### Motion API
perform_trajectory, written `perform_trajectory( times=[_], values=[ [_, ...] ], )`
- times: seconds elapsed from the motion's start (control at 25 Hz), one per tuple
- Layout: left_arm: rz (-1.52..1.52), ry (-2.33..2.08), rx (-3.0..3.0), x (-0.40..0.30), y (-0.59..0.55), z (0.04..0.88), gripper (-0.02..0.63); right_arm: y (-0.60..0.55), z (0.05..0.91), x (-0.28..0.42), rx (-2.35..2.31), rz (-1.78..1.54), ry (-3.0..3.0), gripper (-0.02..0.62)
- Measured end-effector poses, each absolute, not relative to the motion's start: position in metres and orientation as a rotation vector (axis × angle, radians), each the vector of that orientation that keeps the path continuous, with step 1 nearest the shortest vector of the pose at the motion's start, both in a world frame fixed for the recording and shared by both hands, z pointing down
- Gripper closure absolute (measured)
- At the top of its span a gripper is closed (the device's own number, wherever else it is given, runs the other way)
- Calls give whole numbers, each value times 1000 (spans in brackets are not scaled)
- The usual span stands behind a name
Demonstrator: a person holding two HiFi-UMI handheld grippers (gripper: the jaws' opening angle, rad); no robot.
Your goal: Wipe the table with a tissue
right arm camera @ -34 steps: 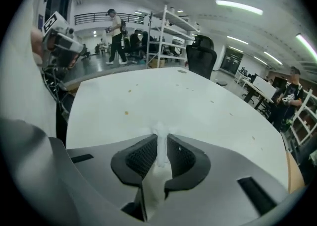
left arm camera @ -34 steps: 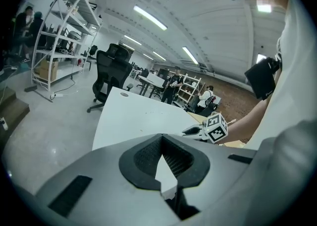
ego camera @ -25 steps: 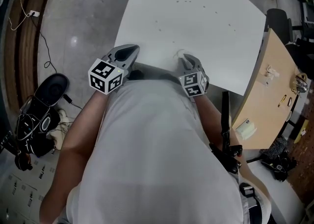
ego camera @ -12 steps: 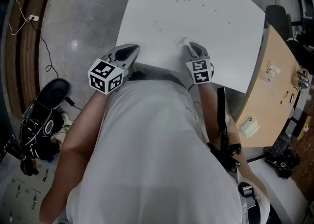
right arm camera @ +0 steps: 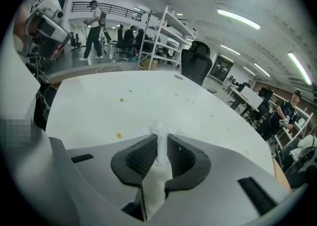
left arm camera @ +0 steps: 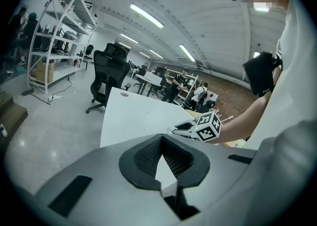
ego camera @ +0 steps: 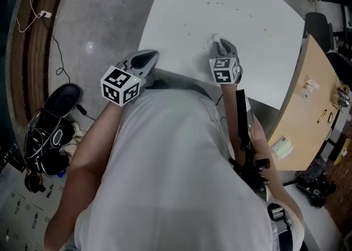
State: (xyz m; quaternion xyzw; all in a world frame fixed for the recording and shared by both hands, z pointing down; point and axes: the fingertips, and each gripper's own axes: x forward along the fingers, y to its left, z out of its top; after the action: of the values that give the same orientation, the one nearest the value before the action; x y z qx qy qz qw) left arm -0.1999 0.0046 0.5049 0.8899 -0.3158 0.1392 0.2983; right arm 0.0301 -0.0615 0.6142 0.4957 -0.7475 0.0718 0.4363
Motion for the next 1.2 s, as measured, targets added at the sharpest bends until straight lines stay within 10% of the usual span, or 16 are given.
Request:
perform_trajectory(
  times=[0.4,0.84,1.2],
  values=[
    [361,-811,2357,-201,-2,508,600,-11,615,-38,1008,82,-1989,534],
    [315,-754,2395,-194,-16,502,600,-45,575,36,1560,900,-2105,534],
    [298,-776,2399,-209,-27,498,600,-33,609,12,1226,614,-2011,534]
  ],
)
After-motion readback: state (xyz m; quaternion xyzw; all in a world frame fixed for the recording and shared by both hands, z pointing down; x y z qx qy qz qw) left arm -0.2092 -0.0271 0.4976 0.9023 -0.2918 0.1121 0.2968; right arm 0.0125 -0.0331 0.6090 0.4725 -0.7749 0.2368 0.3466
